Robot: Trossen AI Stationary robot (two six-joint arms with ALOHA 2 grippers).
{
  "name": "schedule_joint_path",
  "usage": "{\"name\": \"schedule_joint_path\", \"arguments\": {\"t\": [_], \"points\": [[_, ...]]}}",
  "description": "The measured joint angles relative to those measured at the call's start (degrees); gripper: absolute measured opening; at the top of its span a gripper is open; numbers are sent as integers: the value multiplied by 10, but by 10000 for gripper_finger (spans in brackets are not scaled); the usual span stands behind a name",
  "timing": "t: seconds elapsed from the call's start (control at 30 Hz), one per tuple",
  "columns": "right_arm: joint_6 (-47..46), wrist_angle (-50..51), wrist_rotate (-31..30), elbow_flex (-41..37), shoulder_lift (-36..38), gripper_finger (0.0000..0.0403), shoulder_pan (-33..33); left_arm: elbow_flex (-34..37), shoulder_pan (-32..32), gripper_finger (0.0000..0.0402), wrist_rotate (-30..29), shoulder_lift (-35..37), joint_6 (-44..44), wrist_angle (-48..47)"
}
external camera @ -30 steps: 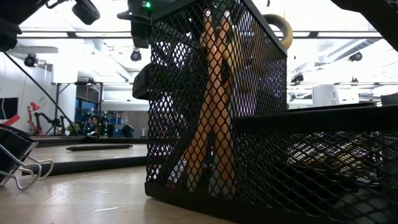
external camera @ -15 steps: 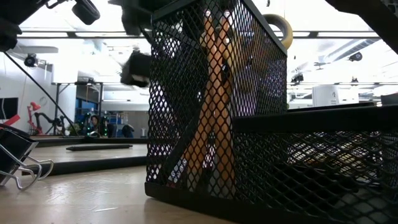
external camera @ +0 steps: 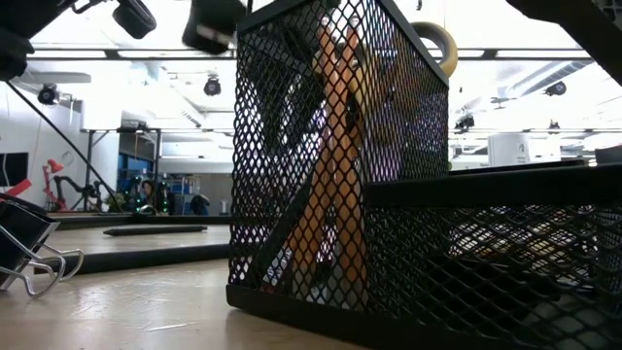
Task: Pick and place office supplies into organizer
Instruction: Put the eraser into the desk organizer
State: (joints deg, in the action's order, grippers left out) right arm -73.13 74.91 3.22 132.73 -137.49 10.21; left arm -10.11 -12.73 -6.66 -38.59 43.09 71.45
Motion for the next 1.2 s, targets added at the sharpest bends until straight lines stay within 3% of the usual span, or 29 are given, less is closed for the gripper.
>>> {"name": "schedule_joint_path", "arguments": {"t": [0.7,0.97,1.2], "points": [[-70,55,-2,23,159,59,38,0,0,191,0,0,0,-1],[-127,102,-3,22,190,59,109,0,0,191,0,-1,0,-5],[-240,123,-3,21,174,59,195,0,0,191,0,-11,0,-5]]}}
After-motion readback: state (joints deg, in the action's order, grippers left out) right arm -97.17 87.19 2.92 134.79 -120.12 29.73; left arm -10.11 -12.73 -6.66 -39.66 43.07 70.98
